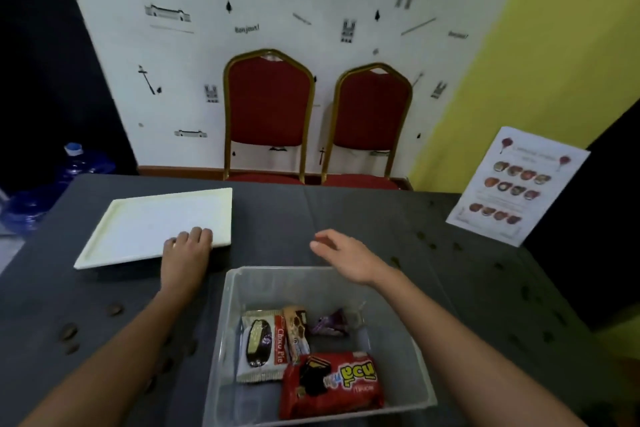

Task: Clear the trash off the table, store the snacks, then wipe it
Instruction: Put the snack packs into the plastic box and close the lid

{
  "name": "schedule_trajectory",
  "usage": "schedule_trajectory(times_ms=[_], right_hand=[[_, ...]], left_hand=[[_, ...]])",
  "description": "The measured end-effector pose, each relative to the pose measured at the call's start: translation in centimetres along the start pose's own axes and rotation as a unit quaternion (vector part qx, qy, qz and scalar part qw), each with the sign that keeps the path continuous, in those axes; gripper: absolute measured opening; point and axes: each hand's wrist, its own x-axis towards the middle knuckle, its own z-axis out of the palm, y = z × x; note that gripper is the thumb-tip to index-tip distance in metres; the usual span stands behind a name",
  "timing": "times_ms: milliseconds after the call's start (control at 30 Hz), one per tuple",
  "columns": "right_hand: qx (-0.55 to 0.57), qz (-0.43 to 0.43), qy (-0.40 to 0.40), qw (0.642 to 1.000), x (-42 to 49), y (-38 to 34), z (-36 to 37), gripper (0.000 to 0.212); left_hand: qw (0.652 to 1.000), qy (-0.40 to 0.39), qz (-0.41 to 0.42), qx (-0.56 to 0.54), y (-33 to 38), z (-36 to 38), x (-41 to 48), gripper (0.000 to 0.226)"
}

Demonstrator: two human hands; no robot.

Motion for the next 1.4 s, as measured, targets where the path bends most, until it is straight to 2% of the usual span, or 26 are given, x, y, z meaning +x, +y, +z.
schedule_trajectory(times_ms=[100,167,233,300,367,433,467,500,533,567,600,633,700,733,767,800,867,967,1033,1200,1400], right_hand=[[0.103,0.027,0.063,0.992,0.9,-2.5,-1.0,0.044],[0.237,0.038,0.059,0.969,1.5,-4.6,-1.3,0.038],[0.442,0.070,-0.010,0.894,1.9,-7.2,-1.1,0.048],[0.570,0.080,-0.047,0.816,2.1,-8.9,-1.1,0.059],[0.606,0.082,-0.016,0.791,2.3,-9.5,-1.8,0.055],[0.577,0.093,0.026,0.811,1.9,-9.0,-3.1,0.044],[0.545,0.098,0.035,0.832,1.4,-8.2,-3.6,0.042],[0.517,0.098,0.041,0.849,0.9,-7.1,-4.2,0.041],[0.501,0.096,0.047,0.859,0.1,-5.8,-4.8,0.042],[0.495,0.098,0.054,0.862,-0.8,-4.5,-5.1,0.045],[0.493,0.104,0.059,0.862,-1.7,-3.4,-5.4,0.049],[0.486,0.109,0.063,0.865,-2.8,-2.2,-5.6,0.051],[0.478,0.111,0.063,0.869,-4.7,0.3,-5.7,0.053],[0.482,0.114,0.066,0.866,-5.5,1.5,-5.4,0.053],[0.487,0.117,0.070,0.863,-6.2,2.5,-5.0,0.053],[0.488,0.120,0.076,0.861,-6.9,3.4,-4.4,0.051],[0.473,0.121,0.099,0.867,-8.1,4.6,-3.0,0.044],[0.313,0.087,0.223,0.919,-9.0,5.5,-0.8,0.024],[0.194,0.061,0.269,0.941,-9.4,5.8,-0.1,0.019],[0.034,0.044,0.253,0.966,-9.9,6.2,0.6,0.020],[-0.045,0.041,0.233,0.971,-11.1,6.9,1.3,0.027]], left_hand=[[0.995,0.064,0.024,-0.079,1.1,-4.0,1.3,0.024],[0.982,0.112,0.034,-0.147,1.7,-7.0,0.8,0.017],[0.971,0.132,0.069,-0.190,2.8,-10.0,-0.7,0.013],[0.962,0.127,0.124,-0.209,4.9,-12.7,-2.8,0.010],[0.948,0.139,0.196,-0.208,7.9,-14.9,-4.8,0.006],[0.939,0.145,0.268,-0.158,10.5,-16.0,-6.4,0.007],[0.938,0.156,0.280,-0.132,11.3,-16.2,-7.2,0.011],[0.940,0.184,0.250,-0.142,11.6,-16.3,-7.8,0.014],[0.945,0.213,0.168,-0.183,11.4,-16.4,-7.9,0.017],[0.945,0.224,0.050,-0.231,10.7,-16.2,-8.0,0.021],[0.943,0.207,-0.069,-0.252,9.6,-15.7,-7.9,0.027],[0.948,0.161,-0.155,-0.228,8.7,-14.9,-8.0,0.036],[0.950,0.027,-0.236,-0.205,7.6,-13.0,-8.6,0.055],[0.938,-0.011,-0.249,-0.239,7.5,-12.1,-9.2,0.059],[0.922,-0.016,-0.255,-0.292,7.5,-11.2,-9.7,0.056],[0.906,0.006,-0.256,-0.337,7.8,-10.3,-10.2,0.045],[0.899,0.067,-0.259,-0.348,8.8,-9.3,-11.4,0.018],[0.898,0.123,-0.282,-0.314,10.0,-8.8,-12.9,0.013],[0.910,0.131,-0.284,-0.274,10.6,-8.7,-13.8,0.015],[0.931,0.156,-0.276,-0.183,11.6,-8.3,-15.5,0.019],[0.936,0.157,-0.270,-0.161,12.8,-8.4,-16.1,0.022]])
